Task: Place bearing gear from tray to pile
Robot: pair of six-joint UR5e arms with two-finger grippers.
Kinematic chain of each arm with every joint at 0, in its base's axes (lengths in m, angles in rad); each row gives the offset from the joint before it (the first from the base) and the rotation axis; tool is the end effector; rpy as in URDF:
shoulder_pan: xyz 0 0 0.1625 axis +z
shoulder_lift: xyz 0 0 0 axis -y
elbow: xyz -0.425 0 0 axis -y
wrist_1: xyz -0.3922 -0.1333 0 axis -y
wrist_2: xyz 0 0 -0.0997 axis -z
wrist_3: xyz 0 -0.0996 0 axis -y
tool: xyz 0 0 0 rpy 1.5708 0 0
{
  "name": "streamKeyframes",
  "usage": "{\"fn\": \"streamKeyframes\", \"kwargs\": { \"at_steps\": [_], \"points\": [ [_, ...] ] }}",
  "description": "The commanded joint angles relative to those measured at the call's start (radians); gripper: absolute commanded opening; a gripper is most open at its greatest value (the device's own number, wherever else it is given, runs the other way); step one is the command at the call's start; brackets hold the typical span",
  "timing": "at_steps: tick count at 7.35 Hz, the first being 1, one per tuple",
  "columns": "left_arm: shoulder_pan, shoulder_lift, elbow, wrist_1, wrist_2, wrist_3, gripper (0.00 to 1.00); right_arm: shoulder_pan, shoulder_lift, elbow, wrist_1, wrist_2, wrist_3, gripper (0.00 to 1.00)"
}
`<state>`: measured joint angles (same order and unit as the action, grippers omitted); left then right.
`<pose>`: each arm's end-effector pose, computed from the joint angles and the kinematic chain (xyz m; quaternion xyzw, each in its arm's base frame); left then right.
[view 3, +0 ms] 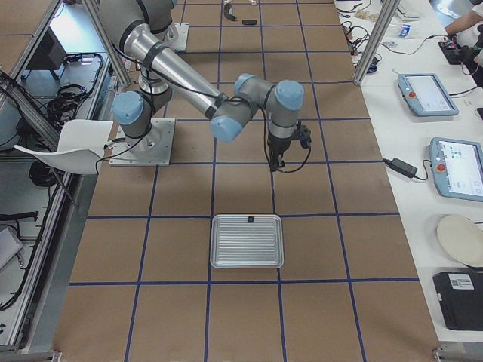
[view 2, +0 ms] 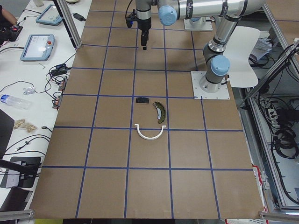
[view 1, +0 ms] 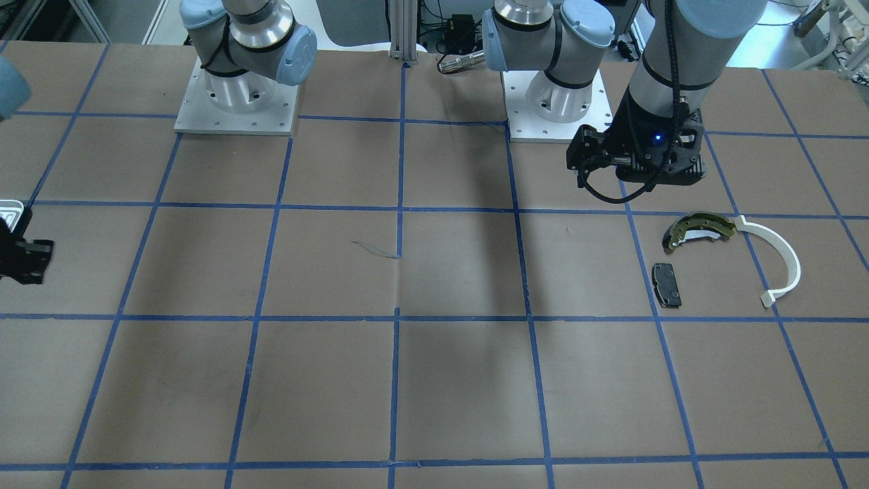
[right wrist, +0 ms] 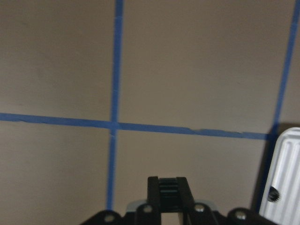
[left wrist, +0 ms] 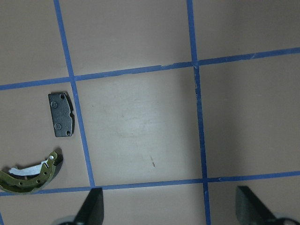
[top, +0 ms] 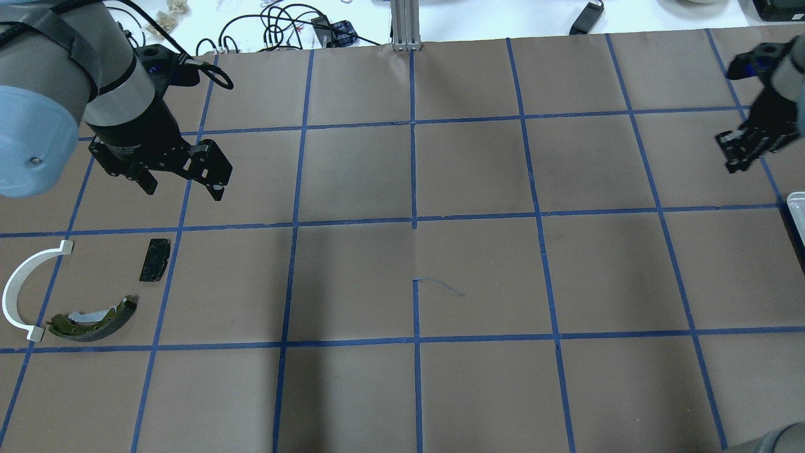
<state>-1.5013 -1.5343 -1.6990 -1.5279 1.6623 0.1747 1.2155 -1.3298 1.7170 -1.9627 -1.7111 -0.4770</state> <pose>-0.0913 -0.4773 0.4474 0.0536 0.9972 0.0298 0.0424 -0.0845 -0.5710 0.3290 0.0605 -0.9957 -0.0262 0.0651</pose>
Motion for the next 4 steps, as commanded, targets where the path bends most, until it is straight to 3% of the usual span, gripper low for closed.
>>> {"fn": "streamKeyframes", "kwargs": {
  "at_steps": [1, 2, 4],
  "points": [
    [0.003, -0.001, 0.012, 0.000, -0.012, 0.005, 1.00, 0.319, -0.002, 0.001, 0.028, 0.019, 0.333, 0.00],
    [0.006, -0.001, 0.019, 0.000, -0.015, 0.005, 1.00, 0.469, 0.027, -0.002, 0.018, 0.072, 0.589, 0.00],
    [0.010, -0.004, 0.050, -0.003, -0.088, 0.002, 1.00, 0.727, 0.145, -0.011, -0.123, 0.147, 0.905, 0.00]
  ]
}}
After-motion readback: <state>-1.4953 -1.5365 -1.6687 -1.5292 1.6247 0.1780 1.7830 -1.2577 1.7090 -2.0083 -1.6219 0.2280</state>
